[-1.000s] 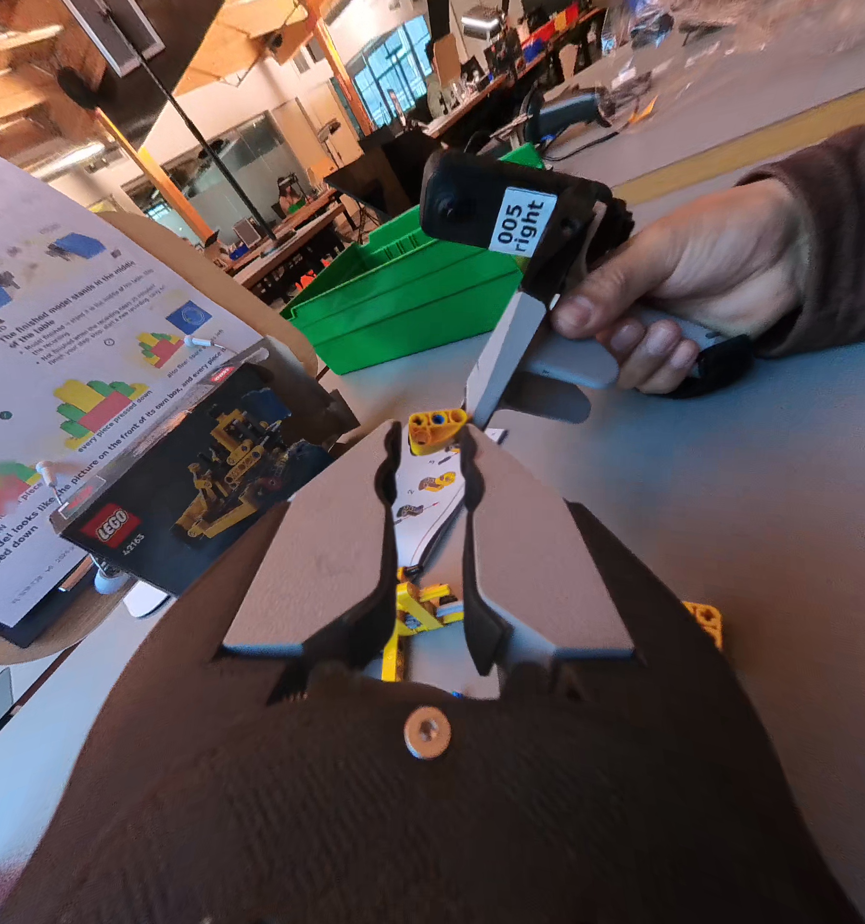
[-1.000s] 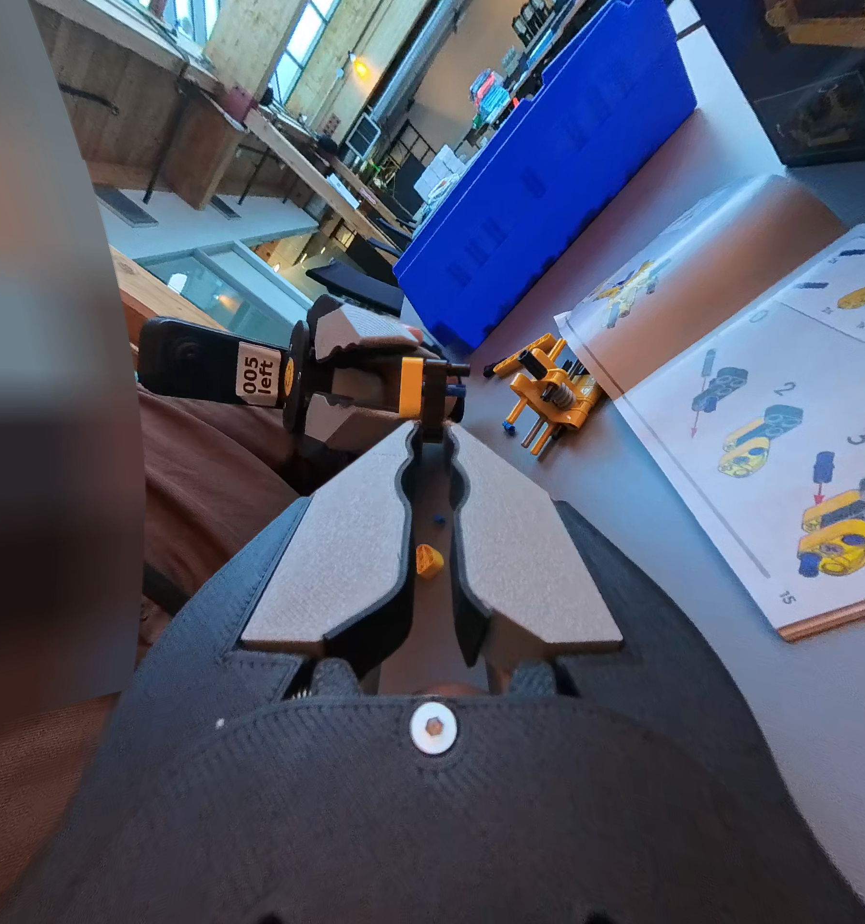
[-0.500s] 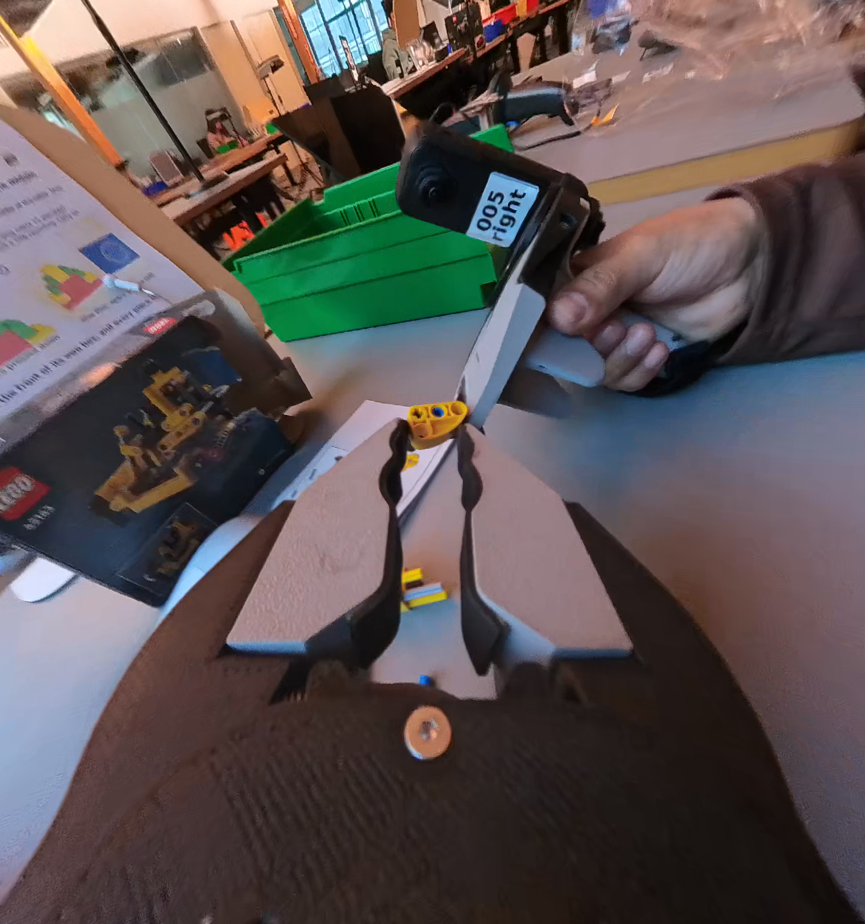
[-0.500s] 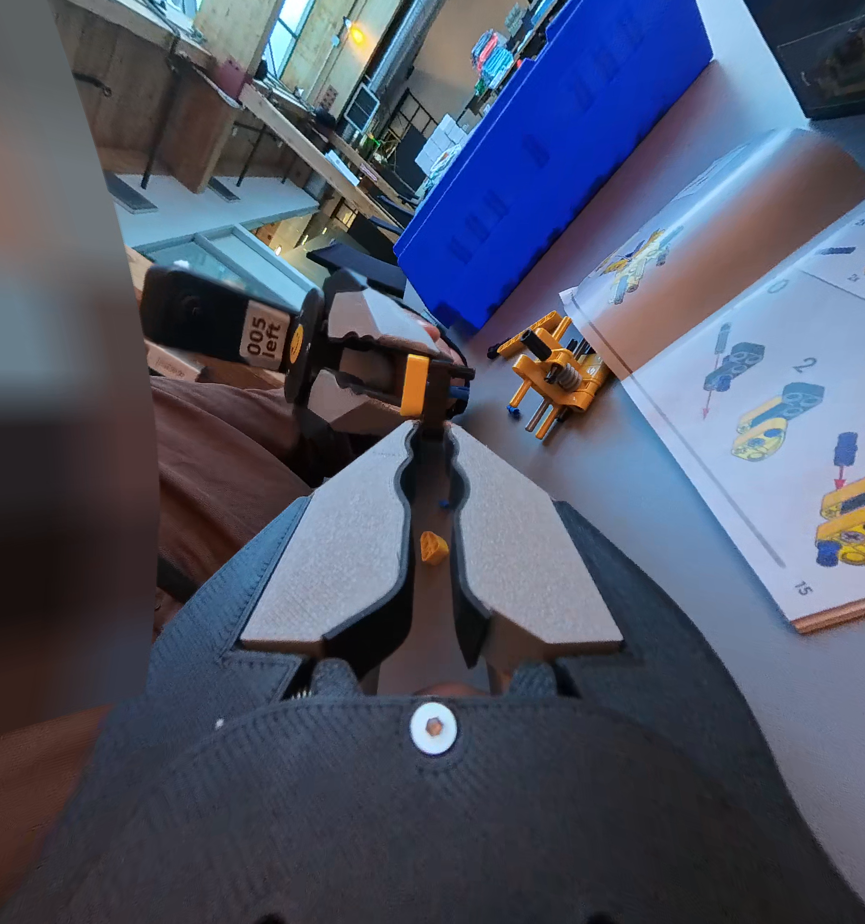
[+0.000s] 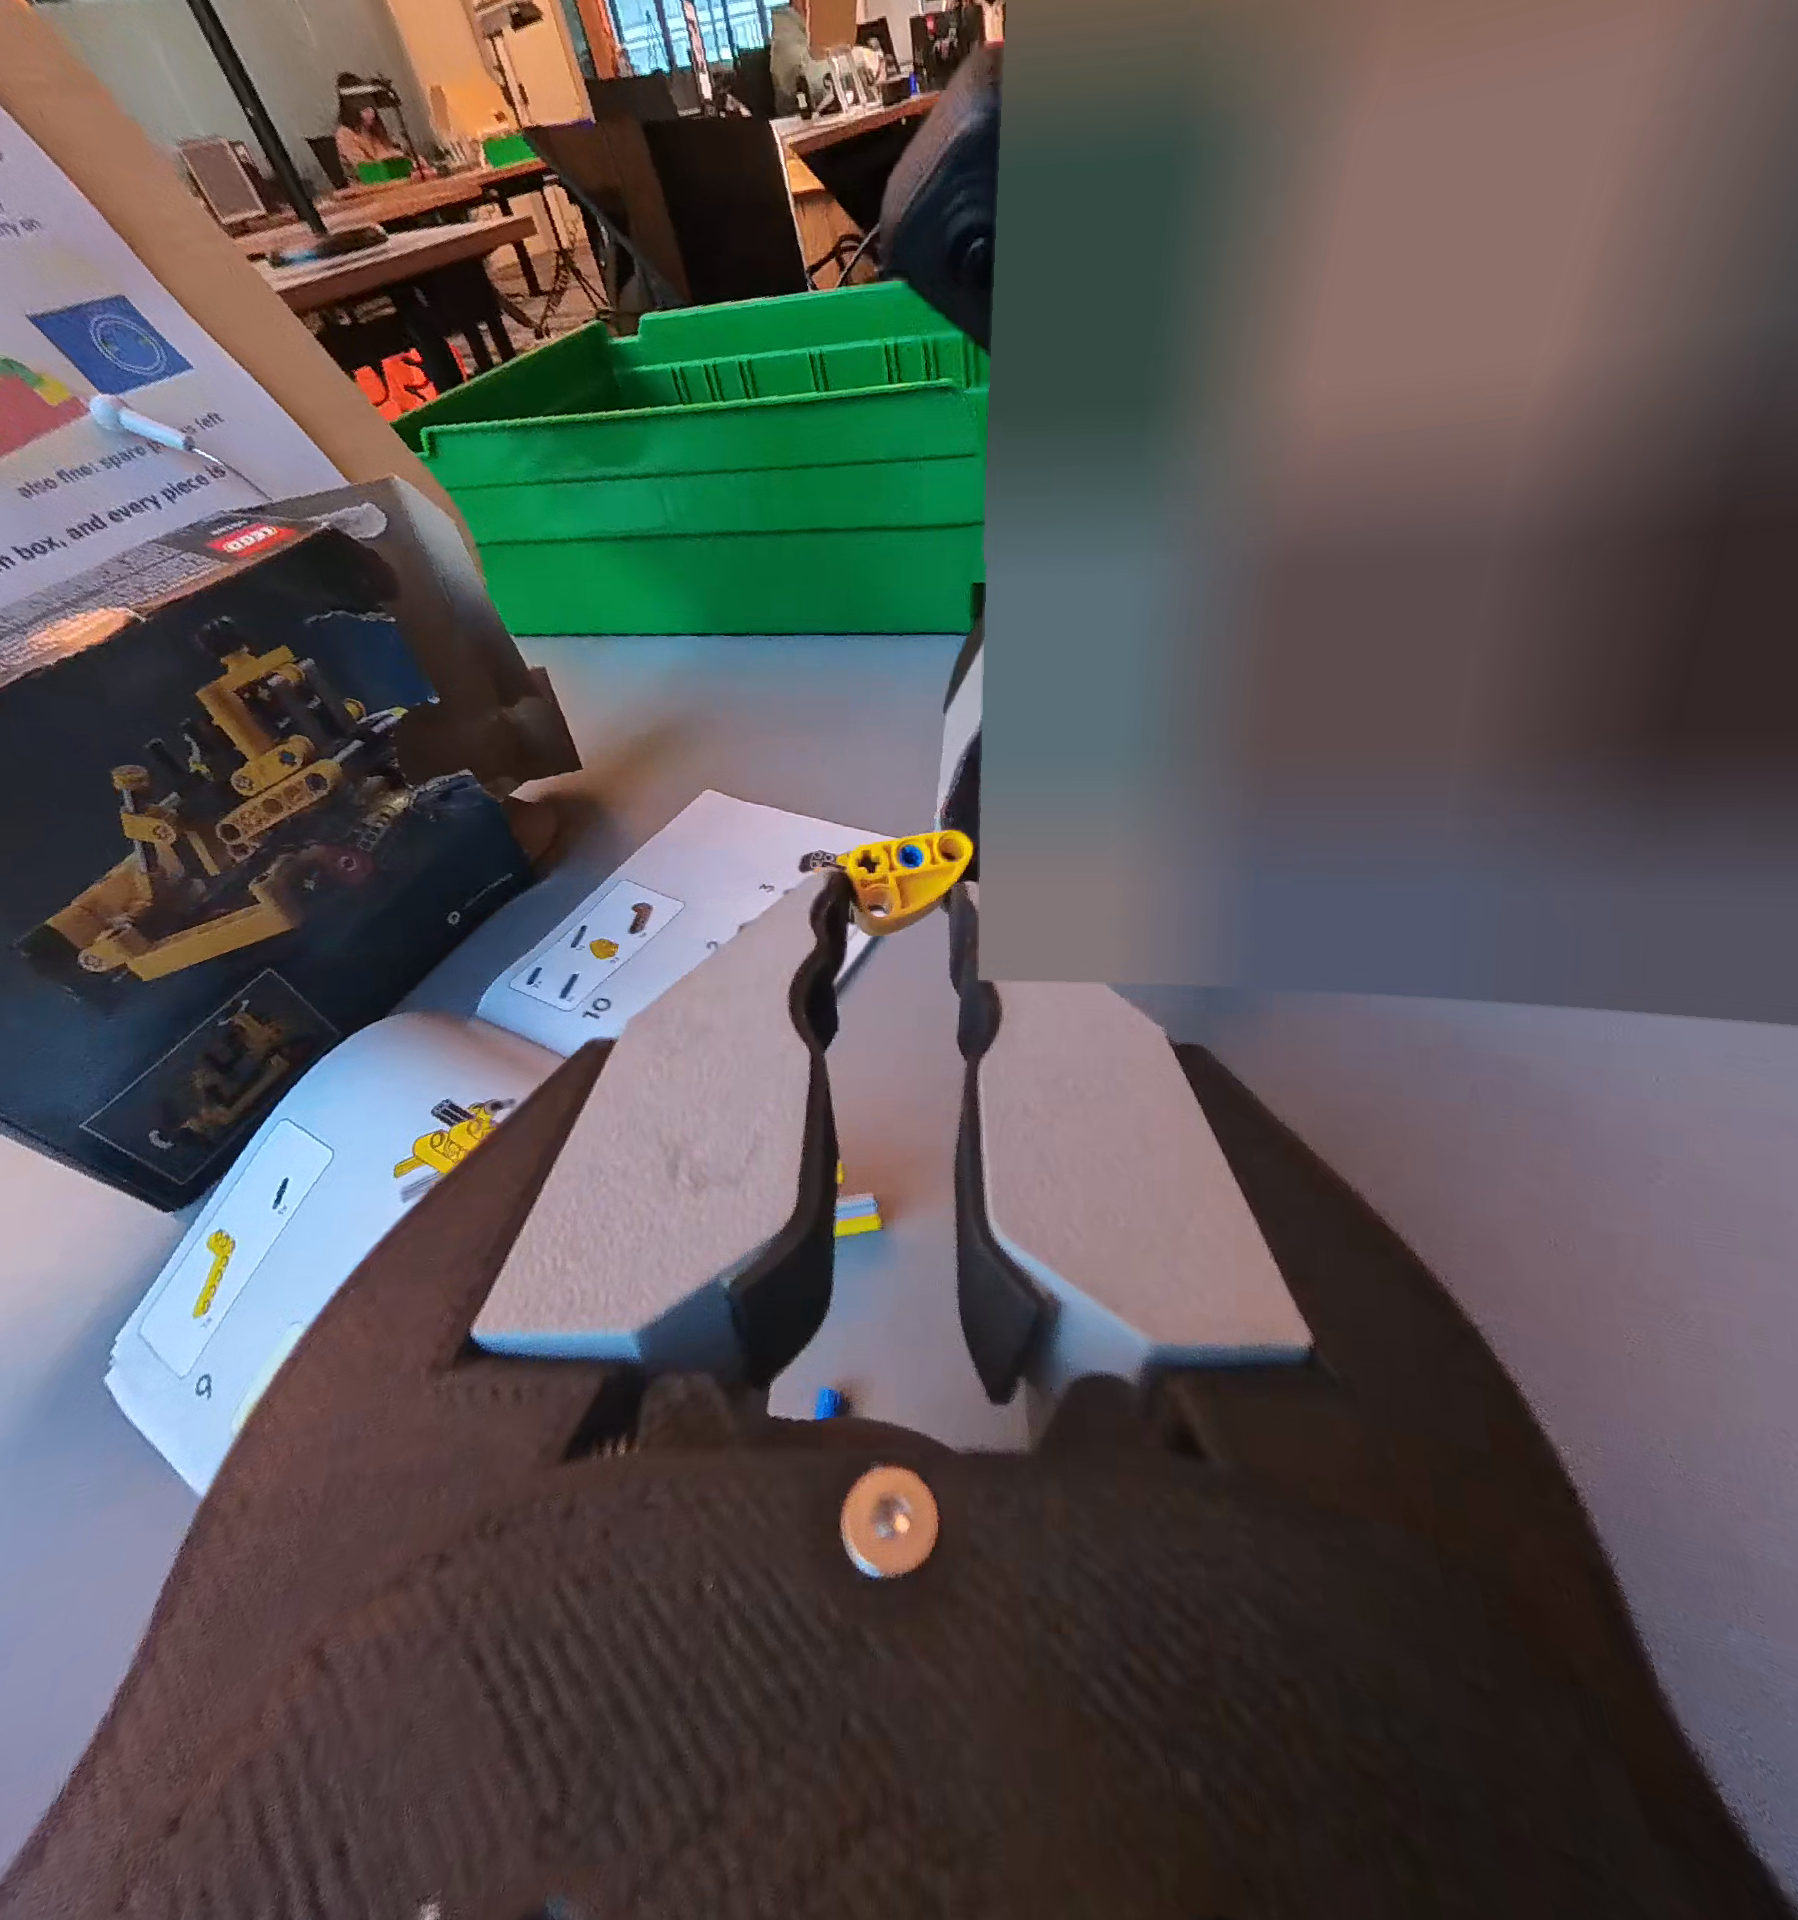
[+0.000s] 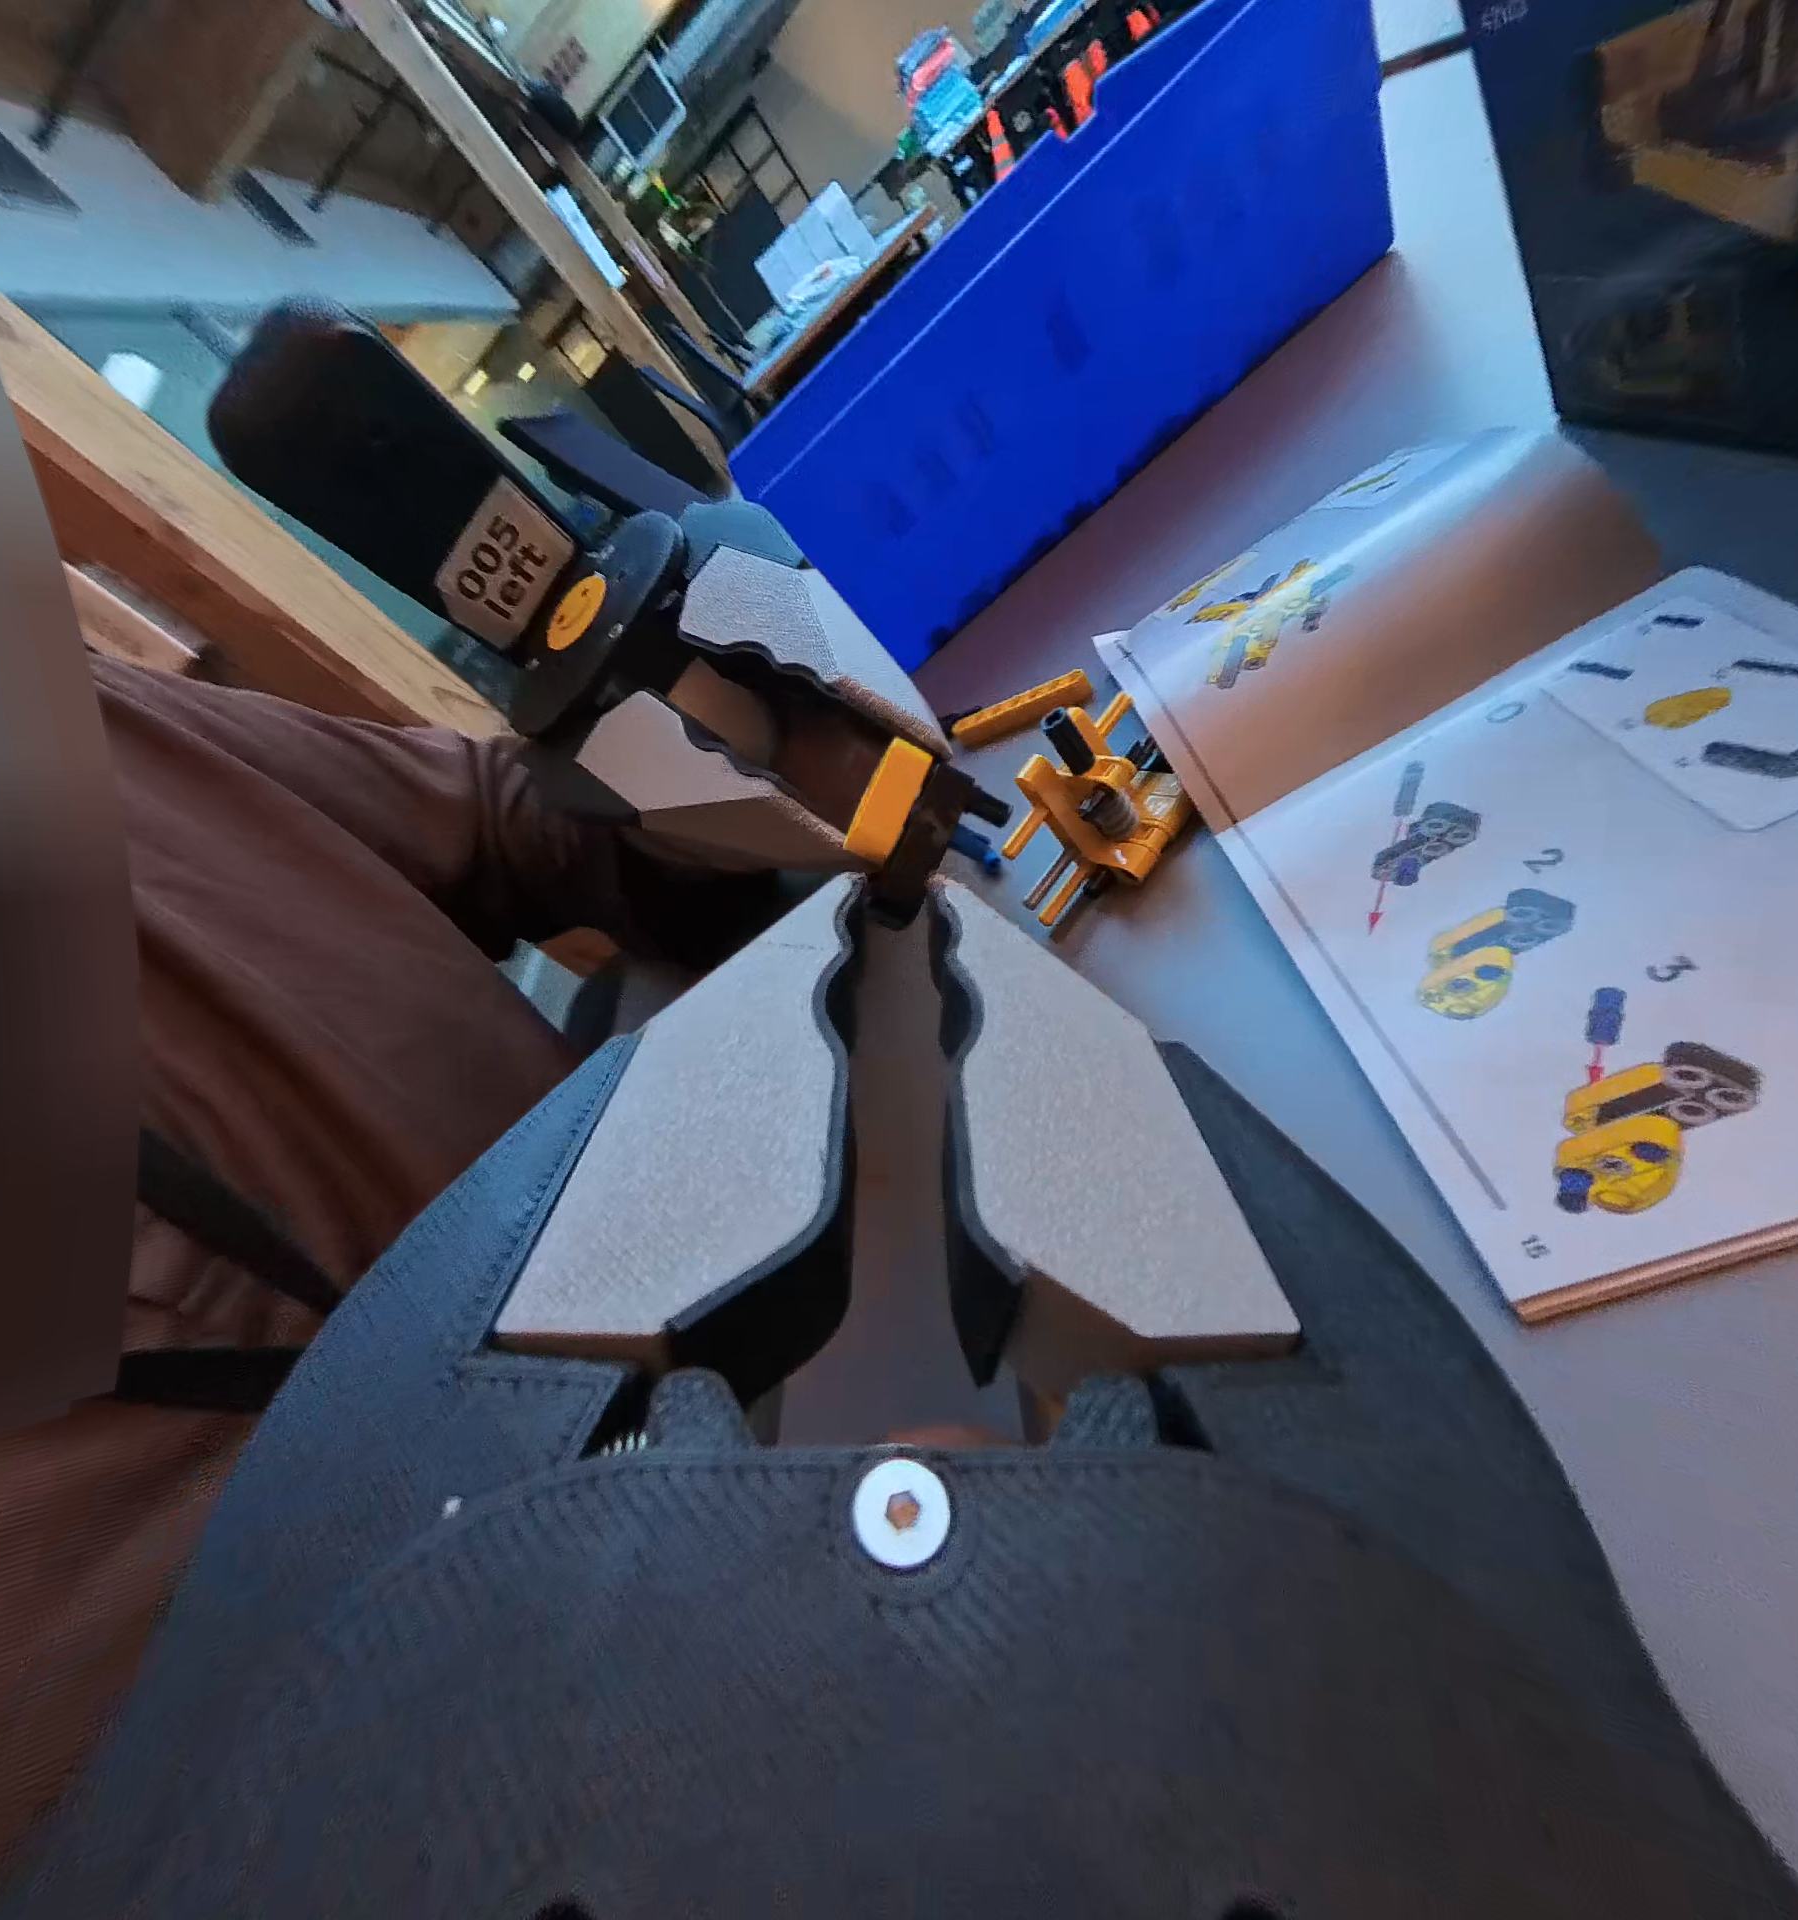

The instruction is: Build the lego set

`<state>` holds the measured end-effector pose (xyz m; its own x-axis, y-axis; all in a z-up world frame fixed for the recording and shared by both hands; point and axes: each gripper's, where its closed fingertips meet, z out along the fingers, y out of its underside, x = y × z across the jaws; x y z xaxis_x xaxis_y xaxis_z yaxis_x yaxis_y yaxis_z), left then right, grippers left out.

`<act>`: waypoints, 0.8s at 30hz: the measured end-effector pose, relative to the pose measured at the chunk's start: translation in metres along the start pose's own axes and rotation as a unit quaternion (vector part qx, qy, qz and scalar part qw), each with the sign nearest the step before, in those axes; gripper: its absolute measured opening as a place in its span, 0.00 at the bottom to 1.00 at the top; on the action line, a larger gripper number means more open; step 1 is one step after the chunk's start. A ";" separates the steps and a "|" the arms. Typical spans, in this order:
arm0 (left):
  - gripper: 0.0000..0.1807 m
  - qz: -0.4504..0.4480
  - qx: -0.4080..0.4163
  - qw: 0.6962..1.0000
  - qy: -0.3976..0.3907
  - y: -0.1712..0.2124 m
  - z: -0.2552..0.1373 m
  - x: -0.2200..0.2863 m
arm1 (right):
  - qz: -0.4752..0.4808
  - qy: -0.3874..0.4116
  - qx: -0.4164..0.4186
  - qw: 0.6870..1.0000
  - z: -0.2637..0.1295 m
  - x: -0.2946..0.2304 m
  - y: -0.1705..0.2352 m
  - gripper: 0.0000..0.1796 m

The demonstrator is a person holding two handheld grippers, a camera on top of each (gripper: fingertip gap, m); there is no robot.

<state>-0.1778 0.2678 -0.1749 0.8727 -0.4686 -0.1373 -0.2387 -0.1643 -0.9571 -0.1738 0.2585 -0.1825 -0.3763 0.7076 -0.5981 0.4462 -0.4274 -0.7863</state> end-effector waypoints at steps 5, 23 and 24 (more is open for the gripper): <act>0.09 0.023 -0.024 0.999 -0.011 0.007 0.003 -0.002 | -0.056 0.060 -0.009 0.997 -0.002 0.008 0.000 0.04; 0.15 -0.041 -0.042 0.998 -0.023 0.013 0.006 -0.009 | -0.300 0.247 -0.047 0.920 0.002 0.018 -0.006 0.03; 0.15 -0.042 -0.043 0.998 -0.022 0.013 0.006 -0.009 | -0.312 0.255 -0.050 0.914 0.002 0.018 -0.006 0.03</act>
<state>-0.1858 0.2754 -0.1876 0.9087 -0.4116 -0.0700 -0.1978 -0.2770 -0.9403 -0.1846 0.2726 -0.1889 -0.1660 0.9773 0.1320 0.3550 0.1841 -0.9166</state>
